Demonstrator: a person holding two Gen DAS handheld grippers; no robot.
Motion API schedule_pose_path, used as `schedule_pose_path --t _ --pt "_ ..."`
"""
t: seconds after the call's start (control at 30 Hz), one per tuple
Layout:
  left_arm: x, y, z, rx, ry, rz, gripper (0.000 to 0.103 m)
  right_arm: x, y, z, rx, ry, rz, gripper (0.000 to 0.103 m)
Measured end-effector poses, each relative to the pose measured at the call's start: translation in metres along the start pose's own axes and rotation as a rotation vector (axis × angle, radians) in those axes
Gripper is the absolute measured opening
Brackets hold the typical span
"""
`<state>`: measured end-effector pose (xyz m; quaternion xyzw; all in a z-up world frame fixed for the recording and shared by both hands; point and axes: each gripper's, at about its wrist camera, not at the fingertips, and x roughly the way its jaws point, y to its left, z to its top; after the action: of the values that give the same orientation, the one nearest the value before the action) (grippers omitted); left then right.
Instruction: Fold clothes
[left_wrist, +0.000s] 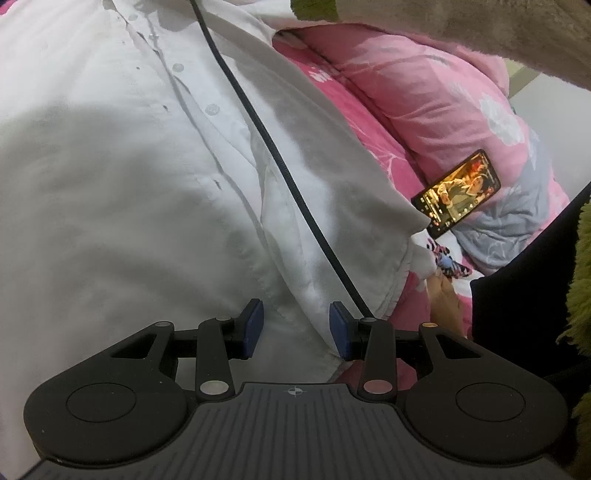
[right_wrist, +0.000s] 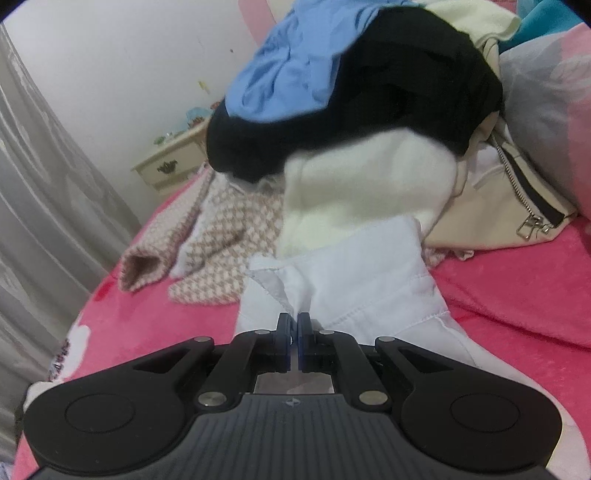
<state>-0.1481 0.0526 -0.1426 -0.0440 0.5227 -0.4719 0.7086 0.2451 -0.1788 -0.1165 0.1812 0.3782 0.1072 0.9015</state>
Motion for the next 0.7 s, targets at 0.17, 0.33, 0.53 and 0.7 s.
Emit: schedule_pose_path --t 0.17,0.33,0.53,0.7 --pt "-0.002 0.002 0.0 -0.017 -0.006 0.002 0.039 0.005 0.004 0.0 -0.002 0.011 -0.017 0.013" --pt "-0.004 0.005 0.0 -0.036 -0.016 0.001 0.039 0.011 0.008 0.0 -0.004 0.021 -0.033 0.056" --pt "-0.006 0.008 0.001 -0.066 -0.028 -0.011 0.039 -0.027 0.011 0.019 -0.015 -0.033 -0.04 0.066" --pt "-0.01 0.01 0.003 -0.076 -0.04 -0.011 0.041 -0.11 0.005 0.041 -0.002 -0.105 0.035 0.066"
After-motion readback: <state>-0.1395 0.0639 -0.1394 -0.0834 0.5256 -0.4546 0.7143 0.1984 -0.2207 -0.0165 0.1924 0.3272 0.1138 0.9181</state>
